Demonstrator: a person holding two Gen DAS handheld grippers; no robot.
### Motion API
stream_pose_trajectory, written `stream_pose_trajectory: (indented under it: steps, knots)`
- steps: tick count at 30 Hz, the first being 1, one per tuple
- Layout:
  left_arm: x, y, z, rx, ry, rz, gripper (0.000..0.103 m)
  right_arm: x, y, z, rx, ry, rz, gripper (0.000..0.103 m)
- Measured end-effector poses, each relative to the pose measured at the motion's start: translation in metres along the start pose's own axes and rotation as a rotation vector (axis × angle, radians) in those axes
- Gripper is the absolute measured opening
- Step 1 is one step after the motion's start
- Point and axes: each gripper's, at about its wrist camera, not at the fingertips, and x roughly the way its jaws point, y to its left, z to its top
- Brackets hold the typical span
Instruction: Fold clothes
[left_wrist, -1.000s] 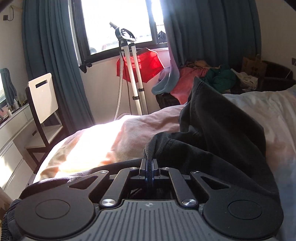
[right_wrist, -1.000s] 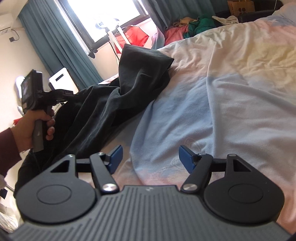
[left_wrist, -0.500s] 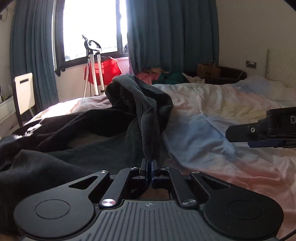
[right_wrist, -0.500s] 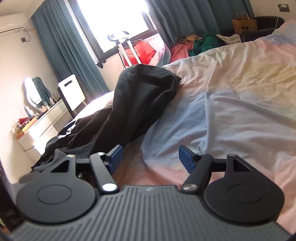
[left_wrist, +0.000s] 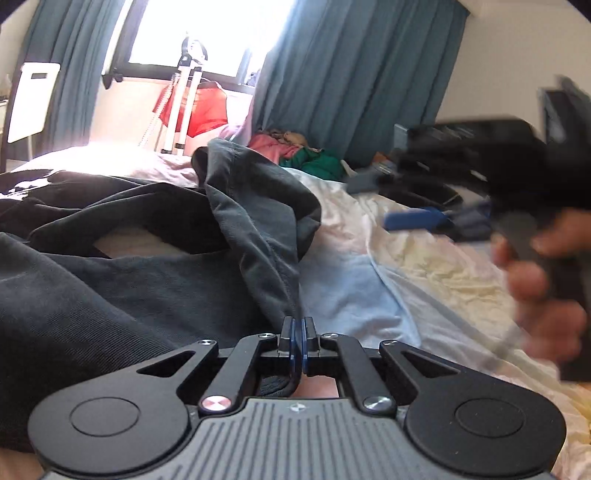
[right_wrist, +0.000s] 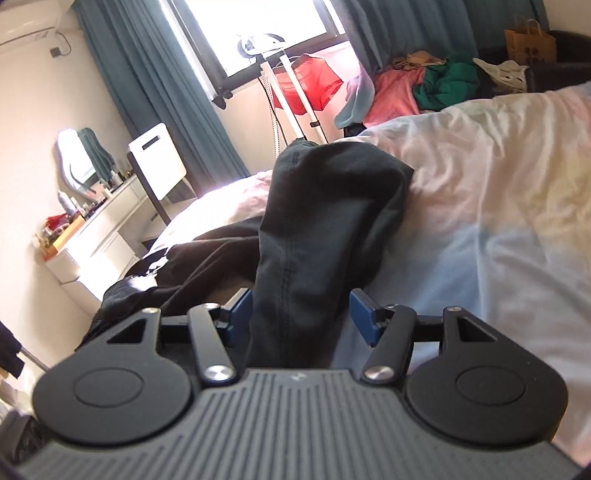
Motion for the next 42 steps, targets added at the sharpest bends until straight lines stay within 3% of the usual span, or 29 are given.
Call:
stream_pose_trajectory:
  steps: [5, 11, 14, 16, 17, 19, 26, 31, 37, 42]
  knots:
    - [0.03, 0.002, -0.016, -0.014, 0.103, -0.105, 0.0, 0.117, 0.044, 0.082, -0.173, 0.049, -0.119, 0.062]
    - [0.062, 0.019, -0.032, -0.01, 0.13, -0.12, 0.0, 0.19, 0.062, 0.102, -0.278, 0.055, -0.218, 0.06]
    - [0.075, 0.031, -0.035, -0.057, 0.139, -0.159, 0.0, 0.227, 0.07, 0.112, -0.33, 0.058, -0.268, 0.06]
    - [0.08, 0.038, -0.035, -0.09, 0.128, -0.195, 0.0, 0.251, 0.076, 0.118, -0.365, 0.059, -0.301, 0.04]
    - [0.083, 0.04, -0.035, -0.093, 0.12, -0.203, 0.0, 0.264, 0.079, 0.122, -0.382, 0.06, -0.318, 0.016]
    - [0.087, 0.04, -0.035, -0.092, 0.119, -0.21, 0.0, 0.288, 0.085, 0.128, -0.417, 0.062, -0.351, 0.007]
    - [0.082, 0.033, -0.031, -0.056, 0.091, -0.203, 0.0, 0.178, 0.059, 0.148, -0.261, -0.114, -0.369, 0.004]
    - [0.06, 0.021, -0.026, -0.011, 0.038, -0.17, 0.0, 0.059, 0.006, 0.136, -0.061, -0.208, -0.394, 0.004]
    - [0.026, -0.005, -0.029, 0.074, -0.006, -0.152, 0.0, -0.077, -0.072, 0.049, 0.227, -0.272, -0.375, 0.004]
    - [0.01, -0.024, -0.045, 0.13, -0.007, -0.153, 0.001, -0.128, -0.128, -0.046, 0.429, -0.222, -0.336, 0.004]
